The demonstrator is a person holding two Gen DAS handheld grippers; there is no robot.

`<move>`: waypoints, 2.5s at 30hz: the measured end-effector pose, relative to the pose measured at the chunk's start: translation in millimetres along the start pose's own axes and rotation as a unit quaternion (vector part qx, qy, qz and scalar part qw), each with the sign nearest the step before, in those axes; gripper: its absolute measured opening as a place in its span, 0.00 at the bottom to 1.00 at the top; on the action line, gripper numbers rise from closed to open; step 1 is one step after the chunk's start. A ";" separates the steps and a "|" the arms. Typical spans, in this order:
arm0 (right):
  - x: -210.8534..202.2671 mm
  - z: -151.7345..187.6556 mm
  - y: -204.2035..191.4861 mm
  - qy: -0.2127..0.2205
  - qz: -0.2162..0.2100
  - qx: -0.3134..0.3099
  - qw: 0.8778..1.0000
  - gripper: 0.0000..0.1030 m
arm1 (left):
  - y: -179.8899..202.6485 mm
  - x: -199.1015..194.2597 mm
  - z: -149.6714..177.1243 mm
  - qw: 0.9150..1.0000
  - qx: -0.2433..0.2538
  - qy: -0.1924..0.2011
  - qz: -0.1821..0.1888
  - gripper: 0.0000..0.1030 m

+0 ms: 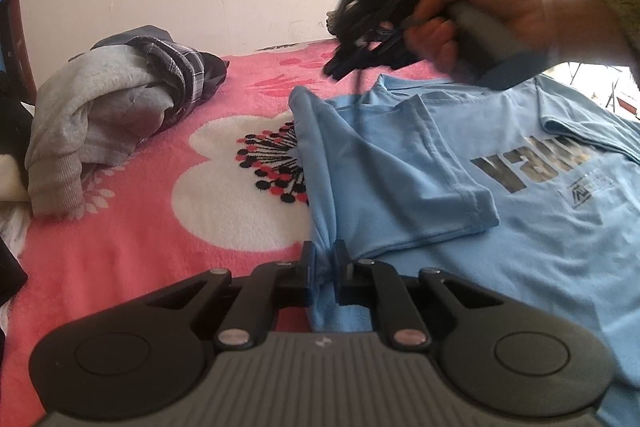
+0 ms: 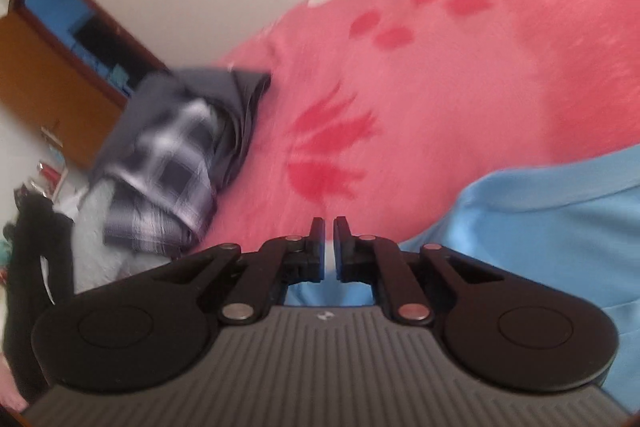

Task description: Fold clothes

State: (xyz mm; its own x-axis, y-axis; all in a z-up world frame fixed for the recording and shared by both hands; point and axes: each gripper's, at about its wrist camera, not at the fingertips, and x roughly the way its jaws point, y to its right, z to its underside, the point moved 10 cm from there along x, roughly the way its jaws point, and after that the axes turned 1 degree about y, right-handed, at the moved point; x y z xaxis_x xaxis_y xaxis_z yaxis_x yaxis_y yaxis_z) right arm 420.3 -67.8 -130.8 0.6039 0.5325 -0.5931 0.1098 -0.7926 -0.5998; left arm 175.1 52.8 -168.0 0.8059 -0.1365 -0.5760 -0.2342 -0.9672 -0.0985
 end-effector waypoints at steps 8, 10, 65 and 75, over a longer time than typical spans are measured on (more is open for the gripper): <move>-51.1 24.3 14.8 -0.064 0.061 -0.137 0.987 0.42 | -11.3 -0.3 0.1 0.998 -0.056 -0.004 0.036 0.10; -54.3 36.6 19.1 -0.071 0.075 -0.154 0.983 0.42 | -16.2 -0.3 0.3 0.996 -0.080 -0.007 0.049 0.11; -23.0 62.0 -8.3 -0.091 0.053 -0.374 0.921 0.00 | -34.2 -1.6 6.7 0.981 -0.169 -0.027 0.090 0.12; -39.7 40.4 35.1 -0.005 0.099 -0.195 0.976 0.02 | -35.0 -1.0 6.3 0.981 -0.169 -0.029 0.091 0.12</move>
State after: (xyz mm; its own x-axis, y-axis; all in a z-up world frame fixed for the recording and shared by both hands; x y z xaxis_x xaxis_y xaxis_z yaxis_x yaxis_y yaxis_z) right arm 368.2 -104.7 -150.1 0.6361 0.3594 -0.6828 0.2862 -0.9317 -0.2238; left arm 179.0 88.2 -169.1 0.7333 -0.3098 -0.6052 -0.1698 -0.9454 0.2783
